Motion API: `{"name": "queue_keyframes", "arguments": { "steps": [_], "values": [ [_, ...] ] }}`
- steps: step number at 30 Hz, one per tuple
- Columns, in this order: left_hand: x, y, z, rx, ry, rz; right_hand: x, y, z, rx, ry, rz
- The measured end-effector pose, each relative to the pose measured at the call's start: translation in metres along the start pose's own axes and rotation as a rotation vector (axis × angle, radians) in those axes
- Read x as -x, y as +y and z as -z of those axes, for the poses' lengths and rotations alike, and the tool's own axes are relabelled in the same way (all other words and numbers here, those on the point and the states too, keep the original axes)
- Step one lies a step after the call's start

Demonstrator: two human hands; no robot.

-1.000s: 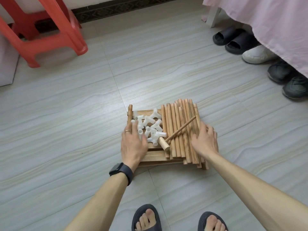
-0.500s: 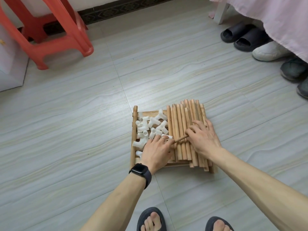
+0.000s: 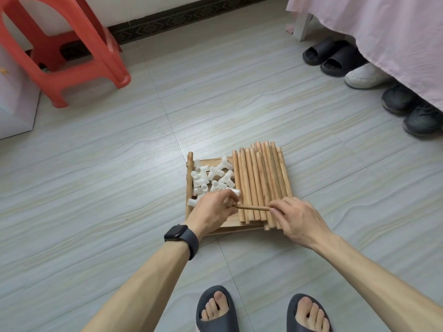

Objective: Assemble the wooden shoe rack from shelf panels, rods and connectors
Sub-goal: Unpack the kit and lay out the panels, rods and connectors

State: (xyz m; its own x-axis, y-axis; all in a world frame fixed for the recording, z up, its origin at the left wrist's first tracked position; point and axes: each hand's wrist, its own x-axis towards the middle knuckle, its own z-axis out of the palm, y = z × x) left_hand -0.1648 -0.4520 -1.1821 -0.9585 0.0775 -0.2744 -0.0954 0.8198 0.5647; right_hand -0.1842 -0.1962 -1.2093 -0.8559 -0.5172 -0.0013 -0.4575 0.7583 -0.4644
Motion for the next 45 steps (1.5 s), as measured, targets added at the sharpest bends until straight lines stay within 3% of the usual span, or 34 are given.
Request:
{"name": "queue_keyframes", "arguments": {
  "steps": [4, 7, 9, 12, 16, 20, 28, 40, 43, 45],
  "values": [
    [0.001, 0.023, 0.003, 0.170, -0.085, -0.005, 0.040, -0.011, 0.001, 0.111, 0.127, 0.072],
    [-0.008, 0.043, -0.007, 0.286, -0.108, -0.007, 0.068, -0.004, -0.009, 0.001, 0.221, -0.104],
    [-0.013, 0.046, -0.019, 0.178, -0.106, -0.026, 0.087, 0.013, -0.018, -0.075, 0.269, -0.338],
    [-0.011, 0.035, -0.046, -0.203, -0.176, -0.079, 0.116, 0.049, -0.031, -0.138, 0.222, -0.715],
    [0.001, 0.014, -0.083, -0.451, -0.323, -0.096, 0.153, 0.087, -0.046, -0.028, 0.044, -0.933],
    [0.002, 0.009, -0.093, -0.436, -0.304, -0.083, 0.172, 0.099, -0.055, 0.085, -0.111, -1.004],
    [-0.002, 0.009, -0.084, -0.424, -0.335, -0.085, 0.178, 0.106, -0.053, 0.130, -0.058, -1.092],
    [0.006, 0.011, -0.082, -0.427, -0.309, -0.084, 0.177, 0.102, -0.044, 0.239, -0.299, -1.122],
    [0.005, 0.013, -0.081, -0.398, -0.316, -0.084, 0.162, 0.092, -0.040, 0.270, -0.273, -1.115],
    [0.004, 0.013, -0.078, -0.349, -0.293, -0.103, 0.139, 0.081, -0.034, 0.250, -0.179, -1.016]
  ]
}}
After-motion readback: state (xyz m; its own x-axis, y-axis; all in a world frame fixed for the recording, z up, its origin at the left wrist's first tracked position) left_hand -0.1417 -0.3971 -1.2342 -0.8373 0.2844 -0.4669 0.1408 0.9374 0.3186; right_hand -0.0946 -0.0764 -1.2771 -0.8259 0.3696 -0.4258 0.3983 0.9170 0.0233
